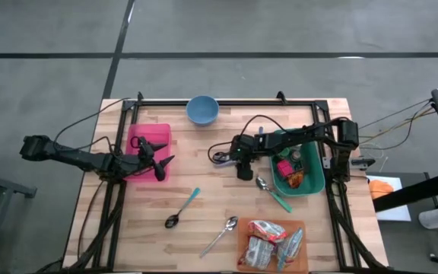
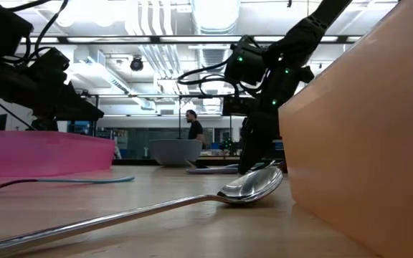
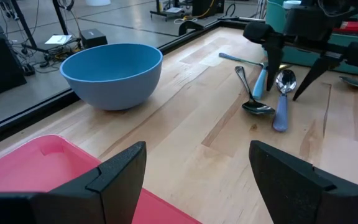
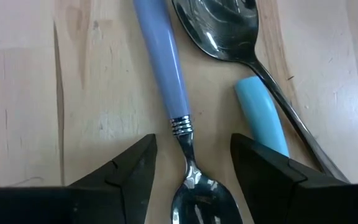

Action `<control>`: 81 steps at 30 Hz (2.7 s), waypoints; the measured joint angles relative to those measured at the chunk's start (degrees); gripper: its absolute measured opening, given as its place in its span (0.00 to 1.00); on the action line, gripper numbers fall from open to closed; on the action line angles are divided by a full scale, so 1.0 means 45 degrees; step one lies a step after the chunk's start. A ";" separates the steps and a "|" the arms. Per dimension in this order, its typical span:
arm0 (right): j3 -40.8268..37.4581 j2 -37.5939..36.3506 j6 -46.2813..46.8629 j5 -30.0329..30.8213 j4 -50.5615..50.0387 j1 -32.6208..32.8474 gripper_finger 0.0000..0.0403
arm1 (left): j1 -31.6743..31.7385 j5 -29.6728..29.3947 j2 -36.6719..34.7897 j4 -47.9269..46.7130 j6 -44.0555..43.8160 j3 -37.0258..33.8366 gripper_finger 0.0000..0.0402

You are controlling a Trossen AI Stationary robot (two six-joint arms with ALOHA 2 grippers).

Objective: Pick & Place Food Item
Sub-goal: Put the purple spoon into the pink bin

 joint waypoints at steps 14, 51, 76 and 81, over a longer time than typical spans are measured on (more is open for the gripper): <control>-0.0057 0.0005 -0.0088 -0.0136 0.0025 0.0024 0.12 | 0.0000 0.0003 0.0000 0.0000 0.0000 0.0001 0.71; -0.0088 -0.1513 0.0300 -0.0421 0.2569 0.0627 0.04 | 0.0007 0.0001 0.0000 -0.0063 0.0000 0.0005 0.71; 0.0497 0.1011 0.1739 -0.0645 1.1473 0.0566 0.04 | 0.0010 0.0003 0.0000 -0.0287 0.0000 0.0000 0.71; 0.1497 0.1845 0.1767 -0.1093 1.1973 0.0568 0.04 | 0.0010 -0.0002 0.0000 -0.0289 -0.0002 0.0003 0.71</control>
